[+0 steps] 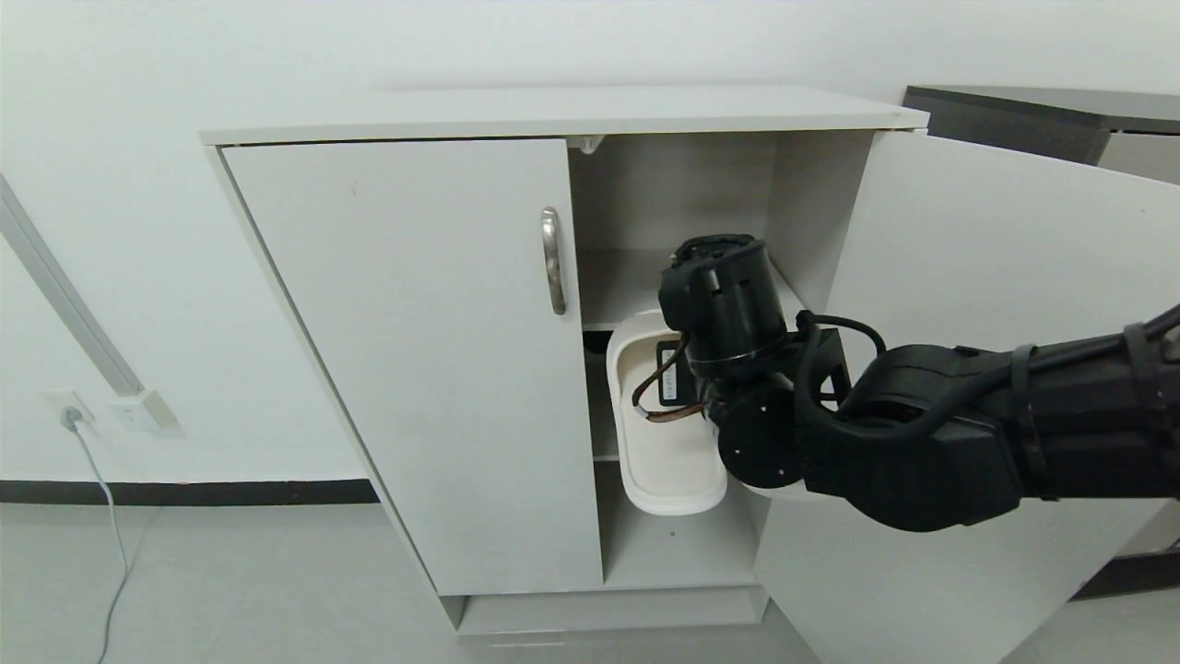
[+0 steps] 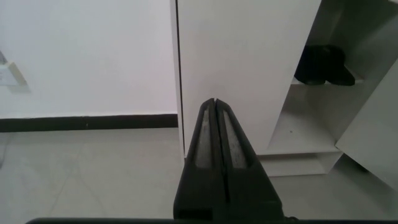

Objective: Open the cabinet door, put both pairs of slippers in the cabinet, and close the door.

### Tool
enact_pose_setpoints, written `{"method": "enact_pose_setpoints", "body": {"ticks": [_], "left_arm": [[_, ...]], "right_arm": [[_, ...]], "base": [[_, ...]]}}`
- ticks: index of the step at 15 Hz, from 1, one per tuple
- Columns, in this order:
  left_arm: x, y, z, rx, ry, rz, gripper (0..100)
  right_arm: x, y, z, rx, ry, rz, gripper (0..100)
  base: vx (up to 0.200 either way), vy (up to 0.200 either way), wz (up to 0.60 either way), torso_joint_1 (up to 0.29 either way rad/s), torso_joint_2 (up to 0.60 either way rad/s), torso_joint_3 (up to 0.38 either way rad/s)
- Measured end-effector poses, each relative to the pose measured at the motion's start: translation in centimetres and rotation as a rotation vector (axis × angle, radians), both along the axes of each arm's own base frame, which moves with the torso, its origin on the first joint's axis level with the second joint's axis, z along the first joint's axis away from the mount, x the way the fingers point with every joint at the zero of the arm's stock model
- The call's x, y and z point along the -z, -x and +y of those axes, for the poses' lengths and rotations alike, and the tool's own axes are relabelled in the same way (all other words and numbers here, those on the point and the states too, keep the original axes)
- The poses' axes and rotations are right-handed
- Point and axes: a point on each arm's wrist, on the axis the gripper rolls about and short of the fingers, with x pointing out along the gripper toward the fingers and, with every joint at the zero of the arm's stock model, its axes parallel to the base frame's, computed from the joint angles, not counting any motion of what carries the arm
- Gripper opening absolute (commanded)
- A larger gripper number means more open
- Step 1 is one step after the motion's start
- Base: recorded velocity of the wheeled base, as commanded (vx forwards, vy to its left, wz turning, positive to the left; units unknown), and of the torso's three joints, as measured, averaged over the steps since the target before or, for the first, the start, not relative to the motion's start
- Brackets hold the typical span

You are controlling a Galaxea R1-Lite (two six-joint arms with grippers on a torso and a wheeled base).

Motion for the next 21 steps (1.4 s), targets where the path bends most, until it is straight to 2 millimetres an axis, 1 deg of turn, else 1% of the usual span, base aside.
{"method": "enact_pose_setpoints", "body": {"ticks": [6, 12, 15, 21], "left_arm": [[0.0, 0.0, 0.0, 0.001, 0.000, 0.000, 0], [0.0, 0.0, 0.0, 0.002, 0.000, 0.000, 0], [0.0, 0.0, 0.0, 0.002, 0.000, 0.000, 0], [0.0, 0.0, 0.0, 0.001, 0.000, 0.000, 0]], "right_arm": [[0.1, -0.7, 0.2, 0.008, -0.025, -0.027, 0], [0.5, -1.5, 0.3, 0.012, -0.023, -0.039, 0], [0.6, -1.4, 0.4, 0.010, -0.022, -0.039, 0], [0.6, -1.5, 0.4, 0.000, -0.001, -0.039, 0]], "base": [[0.000, 0.000, 0.00, 0.000, 0.00, 0.000], [0.200, 0.000, 0.00, 0.001, 0.00, 0.003], [0.200, 0.000, 0.00, 0.004, 0.00, 0.004], [0.000, 0.000, 0.00, 0.000, 0.00, 0.000]]}}
